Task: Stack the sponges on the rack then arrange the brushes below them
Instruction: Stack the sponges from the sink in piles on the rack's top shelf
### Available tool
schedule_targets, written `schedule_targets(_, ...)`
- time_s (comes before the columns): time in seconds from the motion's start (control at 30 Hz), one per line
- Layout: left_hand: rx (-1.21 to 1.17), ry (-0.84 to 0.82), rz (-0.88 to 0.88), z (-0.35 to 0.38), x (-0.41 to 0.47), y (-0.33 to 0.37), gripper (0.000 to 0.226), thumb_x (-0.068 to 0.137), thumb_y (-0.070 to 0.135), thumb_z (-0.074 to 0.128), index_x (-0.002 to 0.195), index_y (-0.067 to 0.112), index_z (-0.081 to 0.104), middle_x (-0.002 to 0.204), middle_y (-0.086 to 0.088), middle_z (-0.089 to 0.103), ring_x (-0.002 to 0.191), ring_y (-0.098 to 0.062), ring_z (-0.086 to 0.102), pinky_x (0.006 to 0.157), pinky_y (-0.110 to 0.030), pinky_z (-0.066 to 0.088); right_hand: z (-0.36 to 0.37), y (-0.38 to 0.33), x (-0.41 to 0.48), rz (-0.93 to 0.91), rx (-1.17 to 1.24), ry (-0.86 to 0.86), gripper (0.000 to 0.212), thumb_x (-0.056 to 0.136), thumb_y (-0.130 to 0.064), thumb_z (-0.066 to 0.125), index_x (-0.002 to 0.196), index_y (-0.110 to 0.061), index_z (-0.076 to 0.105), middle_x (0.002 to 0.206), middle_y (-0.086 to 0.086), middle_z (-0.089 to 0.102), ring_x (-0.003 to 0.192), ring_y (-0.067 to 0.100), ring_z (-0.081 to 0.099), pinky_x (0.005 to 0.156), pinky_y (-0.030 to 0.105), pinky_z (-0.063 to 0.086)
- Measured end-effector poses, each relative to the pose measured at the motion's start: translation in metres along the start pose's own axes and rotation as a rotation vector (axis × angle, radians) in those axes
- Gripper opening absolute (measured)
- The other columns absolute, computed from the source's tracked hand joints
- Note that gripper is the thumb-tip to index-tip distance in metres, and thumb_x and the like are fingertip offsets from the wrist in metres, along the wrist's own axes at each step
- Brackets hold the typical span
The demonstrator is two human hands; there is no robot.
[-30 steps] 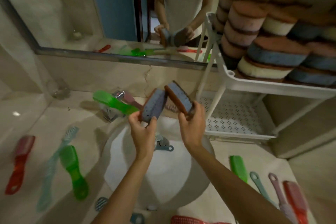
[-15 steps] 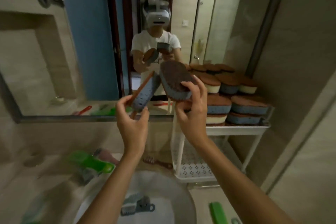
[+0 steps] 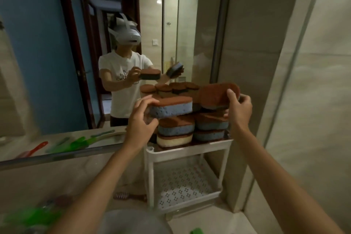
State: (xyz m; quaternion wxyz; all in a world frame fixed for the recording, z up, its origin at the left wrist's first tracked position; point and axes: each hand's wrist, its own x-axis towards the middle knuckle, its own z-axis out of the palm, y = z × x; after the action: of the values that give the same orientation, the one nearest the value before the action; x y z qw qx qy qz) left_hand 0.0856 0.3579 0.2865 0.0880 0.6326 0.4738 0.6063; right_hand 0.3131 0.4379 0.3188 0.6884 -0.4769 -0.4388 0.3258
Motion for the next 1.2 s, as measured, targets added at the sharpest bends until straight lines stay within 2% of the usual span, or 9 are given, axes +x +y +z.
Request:
schedule_targets(0.17, 0.049, -0.030, -0.015, 0.008, 0.010, -0.010, 0.048, 0.080, -0.016, 0.053, 0.107, 0.024, 0.052, 0.134, -0.005, 0.045, 0.129, -0.023, 0.045, 0.104, -0.040, 0.046, -0.012, 0.003, 0.032, 0.189, -0.113, -0.075, 0.055, 0.089, -0.034, 0.057, 0.133, -0.005, 0.038, 0.121, 0.013, 0.053, 0.084, 0.020, 0.056, 0.052, 0.026, 0.045)
schedule_targets(0.3, 0.080, -0.018, -0.021, 0.020, 0.008, -0.020, 0.046, 0.079, -0.017, 0.054, 0.105, 0.022, 0.053, 0.132, -0.004, 0.047, 0.127, -0.024, 0.047, 0.103, -0.039, 0.046, -0.007, 0.004, 0.036, 0.286, -0.202, -0.174, 0.056, 0.089, -0.034, 0.058, 0.130, -0.001, 0.040, 0.103, 0.012, 0.055, 0.066, 0.015, 0.055, 0.054, 0.027, 0.048)
schedule_targets(0.4, 0.078, -0.011, -0.056, 0.025, 0.006, -0.028, 0.048, 0.078, -0.017, 0.054, 0.103, 0.024, 0.051, 0.135, -0.007, 0.046, 0.128, -0.024, 0.046, 0.104, -0.042, 0.045, -0.004, 0.005, 0.035, 0.299, -0.236, -0.240, 0.044, 0.090, -0.034, 0.057, 0.113, 0.000, 0.042, 0.095, 0.010, 0.053, 0.063, 0.016, 0.057, 0.050, 0.025, 0.047)
schedule_targets(0.57, 0.116, -0.048, -0.066, 0.028, 0.001, -0.035, 0.045, 0.077, -0.016, 0.050, 0.110, 0.014, 0.055, 0.136, -0.005, 0.046, 0.130, -0.024, 0.044, 0.106, -0.041, 0.043, -0.006, 0.007, 0.033, 0.226, -0.365, -0.264, 0.024, 0.092, -0.028, 0.054, 0.097, -0.009, 0.042, 0.074, 0.003, 0.052, 0.061, 0.016, 0.057, 0.060, 0.027, 0.052)
schedule_targets(0.7, 0.033, -0.117, -0.131, 0.029, -0.006, -0.028, 0.044, 0.073, 0.012, 0.050, 0.115, 0.027, 0.046, 0.141, -0.004, 0.041, 0.133, -0.019, 0.039, 0.104, -0.032, 0.040, -0.007, 0.014, 0.032, 0.089, -0.579, -0.250, 0.025, 0.093, -0.027, 0.050, 0.077, -0.008, 0.050, 0.065, 0.004, 0.052, 0.055, 0.018, 0.053, 0.051, 0.029, 0.045)
schedule_targets(0.8, -0.026, -0.106, -0.174, 0.031, -0.007, -0.027, 0.056, 0.080, 0.026, 0.063, 0.130, 0.027, 0.038, 0.139, -0.001, 0.041, 0.127, -0.014, 0.043, 0.095, -0.023, 0.046, -0.008, 0.017, 0.031, -0.041, -0.789, -0.232, 0.031, 0.093, -0.033, 0.046, 0.075, -0.009, 0.053, 0.077, 0.007, 0.055, 0.073, 0.025, 0.055, 0.057, 0.029, 0.036)
schedule_targets(0.87, -0.008, -0.056, -0.195, 0.034, -0.008, -0.028, 0.068, 0.082, 0.018, 0.069, 0.139, 0.021, 0.030, 0.134, 0.007, 0.041, 0.125, -0.009, 0.042, 0.095, -0.018, 0.043, -0.009, 0.019, 0.030, -0.151, -0.870, -0.176, 0.032, 0.093, -0.036, 0.046, 0.092, -0.006, 0.057, 0.093, 0.013, 0.058, 0.091, 0.032, 0.057, 0.070, 0.033, 0.041)
schedule_targets(0.97, -0.009, -0.022, -0.218, 0.036, -0.009, -0.030, 0.067, 0.079, 0.021, 0.072, 0.133, 0.030, 0.034, 0.132, 0.008, 0.044, 0.123, -0.010, 0.045, 0.099, -0.029, 0.046, -0.010, 0.020, 0.023, -0.297, -0.897, -0.207, 0.045, 0.092, -0.042, 0.047, 0.124, -0.010, 0.049, 0.122, 0.017, 0.050, 0.114, 0.035, 0.047, 0.090, 0.041, 0.042)
schedule_targets(1.2, -0.041, -0.037, -0.304, 0.037, 0.001, -0.031, 0.067, 0.079, 0.025, 0.071, 0.137, 0.020, 0.038, 0.135, -0.005, 0.051, 0.120, -0.019, 0.053, 0.094, -0.036, 0.051, -0.010, 0.041, 0.012, -0.227, -0.696, -0.363, 0.050, 0.091, -0.052, 0.045, 0.134, -0.026, 0.041, 0.134, 0.015, 0.041, 0.120, 0.034, 0.046, 0.100, 0.039, 0.038)
